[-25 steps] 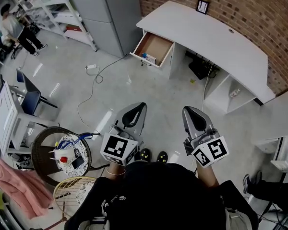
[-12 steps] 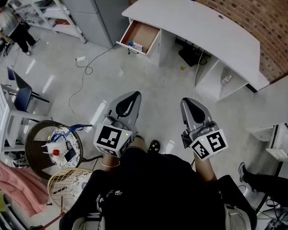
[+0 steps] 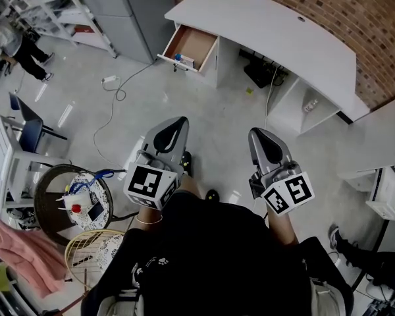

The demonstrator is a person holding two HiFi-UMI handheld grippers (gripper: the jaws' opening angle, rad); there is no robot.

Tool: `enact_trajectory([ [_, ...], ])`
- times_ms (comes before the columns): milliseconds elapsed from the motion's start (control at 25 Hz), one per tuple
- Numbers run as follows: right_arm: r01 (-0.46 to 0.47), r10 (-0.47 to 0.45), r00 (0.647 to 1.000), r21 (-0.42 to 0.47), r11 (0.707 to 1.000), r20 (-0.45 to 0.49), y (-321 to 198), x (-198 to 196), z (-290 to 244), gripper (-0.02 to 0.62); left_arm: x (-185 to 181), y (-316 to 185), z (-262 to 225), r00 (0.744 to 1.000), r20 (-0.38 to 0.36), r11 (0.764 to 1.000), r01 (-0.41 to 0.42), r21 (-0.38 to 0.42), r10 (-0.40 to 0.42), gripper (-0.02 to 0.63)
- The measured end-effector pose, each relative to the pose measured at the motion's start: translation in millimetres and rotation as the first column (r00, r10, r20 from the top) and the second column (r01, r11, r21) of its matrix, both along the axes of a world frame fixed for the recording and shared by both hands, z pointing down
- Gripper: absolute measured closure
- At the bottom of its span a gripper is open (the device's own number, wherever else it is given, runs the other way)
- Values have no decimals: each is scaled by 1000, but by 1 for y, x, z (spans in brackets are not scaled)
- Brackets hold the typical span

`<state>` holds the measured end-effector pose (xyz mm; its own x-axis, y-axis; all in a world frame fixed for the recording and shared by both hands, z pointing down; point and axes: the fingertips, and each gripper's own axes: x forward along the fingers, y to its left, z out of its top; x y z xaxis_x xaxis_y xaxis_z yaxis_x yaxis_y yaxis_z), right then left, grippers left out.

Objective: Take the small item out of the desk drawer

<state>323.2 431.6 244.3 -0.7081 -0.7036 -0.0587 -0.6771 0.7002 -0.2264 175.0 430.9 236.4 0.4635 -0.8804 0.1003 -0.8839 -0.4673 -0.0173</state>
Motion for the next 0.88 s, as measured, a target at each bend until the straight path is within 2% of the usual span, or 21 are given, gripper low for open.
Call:
enact_trajectory([
  [160,-11,11,1000,0,1000,-9,-11,0,1,585,0,-12,1,997,77,1000,-4,13,3,614],
  [560,-37,37,999,-20,999,-25,-55,-19,8,585,-28,-64,7,1000,12,1000,-7,5,7,614],
  [880,-60,57,997,-45,997,-55,-102,-48,17,586,-57,-120,10,1000,-13,1000,-28,6,28,614],
])
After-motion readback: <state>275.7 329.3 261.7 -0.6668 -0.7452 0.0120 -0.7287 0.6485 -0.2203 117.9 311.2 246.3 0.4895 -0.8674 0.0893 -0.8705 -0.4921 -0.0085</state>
